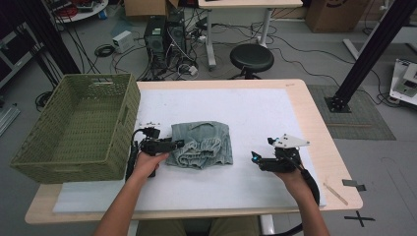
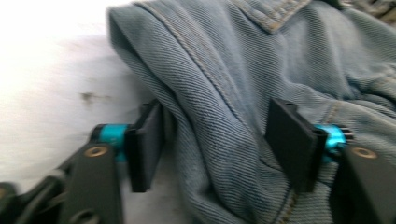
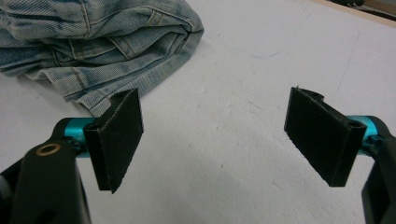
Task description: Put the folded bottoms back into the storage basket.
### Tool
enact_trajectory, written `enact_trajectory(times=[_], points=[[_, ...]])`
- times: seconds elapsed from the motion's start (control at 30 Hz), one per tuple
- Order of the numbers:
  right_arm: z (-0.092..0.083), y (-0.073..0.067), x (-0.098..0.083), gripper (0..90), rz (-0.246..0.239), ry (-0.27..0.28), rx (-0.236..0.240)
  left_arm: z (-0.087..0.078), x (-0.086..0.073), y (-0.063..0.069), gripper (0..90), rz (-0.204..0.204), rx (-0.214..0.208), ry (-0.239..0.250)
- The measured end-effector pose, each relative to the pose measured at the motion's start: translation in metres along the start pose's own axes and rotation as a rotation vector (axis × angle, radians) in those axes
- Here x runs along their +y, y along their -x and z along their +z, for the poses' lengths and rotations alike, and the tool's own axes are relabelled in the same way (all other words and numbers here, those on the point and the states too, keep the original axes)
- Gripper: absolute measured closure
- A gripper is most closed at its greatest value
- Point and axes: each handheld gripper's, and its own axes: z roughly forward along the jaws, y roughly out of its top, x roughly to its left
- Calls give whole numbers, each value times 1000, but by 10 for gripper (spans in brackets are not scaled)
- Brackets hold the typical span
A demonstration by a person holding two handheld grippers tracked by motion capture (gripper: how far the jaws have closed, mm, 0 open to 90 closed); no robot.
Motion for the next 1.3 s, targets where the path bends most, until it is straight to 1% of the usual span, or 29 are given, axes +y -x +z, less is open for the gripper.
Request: enact_trajectory(times=[0.03, 0.1, 0.17, 0.2, 0.3, 0.33, 0.4, 0.47, 0.53, 0.6, 0.7, 0.77, 0.93, 1.1, 1.3], points=[[0, 0, 0, 204, 2, 0, -1, 1, 0, 1, 422, 8, -3, -4], [1, 0, 0, 204, 2, -1, 0, 5, -1, 4, 469, 41, -6, -11], [1, 0, 0, 204, 0, -1, -2, 7, 0, 5, 510, 50, -10, -20], [1, 0, 1, 204, -1, 0, 0, 7, 0, 5, 533, 47, -13, -22], [1, 0, 1, 204, 1, 2, 0, 9, 0, 8, 663, 54, -14, -33], [1, 0, 1, 204, 1, 1, -1, 9, 1, 10, 694, 60, -7, -34], [1, 0, 1, 204, -5, 0, -2, 8, 1, 11, 720, 85, 3, -32], [1, 0, 0, 204, -3, -3, -3, 7, 1, 12, 733, 100, 11, -22], [1, 0, 0, 204, 2, -3, -3, 5, 0, 13, 743, 107, 7, 1], [1, 0, 0, 204, 2, -3, -2, 3, -1, 14, 747, 121, -6, 32], [1, 1, 0, 204, -1, -1, -3, 0, -1, 14, 751, 143, -23, 62], [1, 1, 0, 204, 2, 0, -2, -3, -1, 15, 754, 151, -38, 88], [0, 2, -1, 204, 5, -3, -4, -10, 3, 21, 760, 182, -86, 158], [-1, 2, -1, 204, 5, -1, -5, -14, 6, 26, 762, 203, -115, 176], [-1, 3, -1, 204, 5, -3, -6, -19, 8, 36, 766, 253, -157, 208]])
